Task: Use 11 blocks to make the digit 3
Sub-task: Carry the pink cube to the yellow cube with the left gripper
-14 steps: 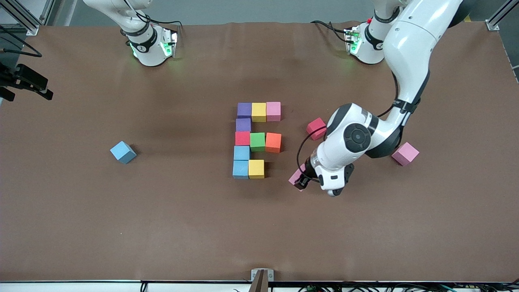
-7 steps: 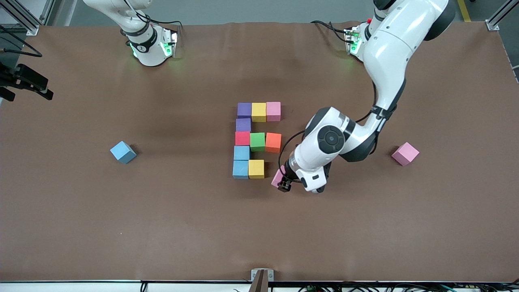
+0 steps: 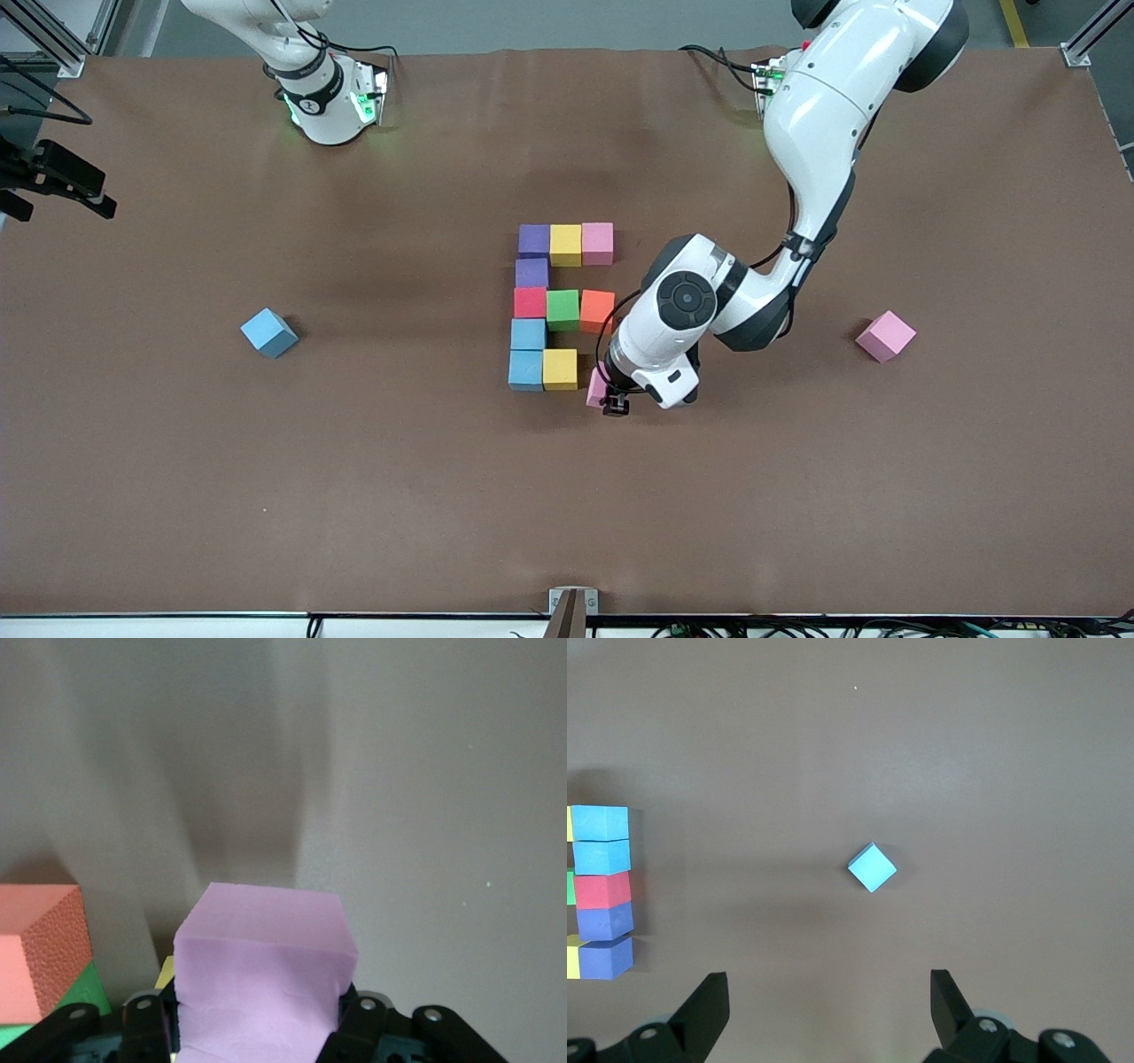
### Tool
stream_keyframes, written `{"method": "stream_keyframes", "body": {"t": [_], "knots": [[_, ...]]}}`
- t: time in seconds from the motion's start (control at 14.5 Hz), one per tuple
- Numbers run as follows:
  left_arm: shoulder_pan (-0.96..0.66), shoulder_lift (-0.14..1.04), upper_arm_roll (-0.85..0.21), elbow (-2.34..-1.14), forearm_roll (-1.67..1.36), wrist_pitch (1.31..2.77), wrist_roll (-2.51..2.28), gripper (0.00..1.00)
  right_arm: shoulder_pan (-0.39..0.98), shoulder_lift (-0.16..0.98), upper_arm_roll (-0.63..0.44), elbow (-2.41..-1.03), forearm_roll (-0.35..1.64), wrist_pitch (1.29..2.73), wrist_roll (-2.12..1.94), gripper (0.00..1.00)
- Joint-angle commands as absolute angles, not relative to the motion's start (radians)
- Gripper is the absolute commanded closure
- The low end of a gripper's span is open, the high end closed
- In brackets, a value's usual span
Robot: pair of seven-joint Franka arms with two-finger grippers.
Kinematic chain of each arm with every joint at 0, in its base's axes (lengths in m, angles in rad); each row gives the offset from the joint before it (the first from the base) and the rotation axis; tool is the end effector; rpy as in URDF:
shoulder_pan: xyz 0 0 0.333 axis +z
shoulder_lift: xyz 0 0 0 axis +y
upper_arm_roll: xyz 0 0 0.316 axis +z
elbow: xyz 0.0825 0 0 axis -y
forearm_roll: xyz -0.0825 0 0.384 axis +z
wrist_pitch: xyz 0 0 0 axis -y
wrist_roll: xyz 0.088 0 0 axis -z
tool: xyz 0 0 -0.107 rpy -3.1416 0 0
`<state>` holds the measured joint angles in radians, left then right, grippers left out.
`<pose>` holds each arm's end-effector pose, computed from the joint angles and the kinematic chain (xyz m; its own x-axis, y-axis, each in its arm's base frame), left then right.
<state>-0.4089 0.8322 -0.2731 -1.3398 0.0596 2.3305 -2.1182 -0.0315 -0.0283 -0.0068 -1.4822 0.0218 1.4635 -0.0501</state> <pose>0.6197 -0.4365 0.2594 0.0739 0.9722 -0.2221 0.9954 -0.0584 0.0755 0.5340 -0.0180 0.6718 0.9998 0.0141 0.0107 0.0144 -0.9997 -0.0213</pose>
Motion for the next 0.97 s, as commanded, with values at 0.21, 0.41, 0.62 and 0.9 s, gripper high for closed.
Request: {"method": "stream_keyframes", "body": {"t": [0.21, 0.41, 0.62, 0.9], "knots": [[-0.446, 0.848, -0.245, -1.322, 0.057, 2.315, -2.23, 0.98, -0.035, -0.025, -0.002, -1.471, 0.012, 1.454, -0.055, 0.0], [-0.457, 0.851, -0.23, -1.322, 0.058, 2.312, -2.293, 0.96, -0.035, -0.025, -0.002, -1.471, 0.012, 1.454, -0.057, 0.0], [-0.508, 0.877, -0.189, -1.318, 0.057, 2.312, -2.328, 0.97, -0.034, -0.025, -0.002, -1.471, 0.012, 1.454, -0.057, 0.0], [-0.541, 0.893, -0.149, -1.318, 0.052, 2.313, -2.382, 0.96, -0.035, -0.025, -0.002, -1.471, 0.012, 1.454, -0.057, 0.0]]}}
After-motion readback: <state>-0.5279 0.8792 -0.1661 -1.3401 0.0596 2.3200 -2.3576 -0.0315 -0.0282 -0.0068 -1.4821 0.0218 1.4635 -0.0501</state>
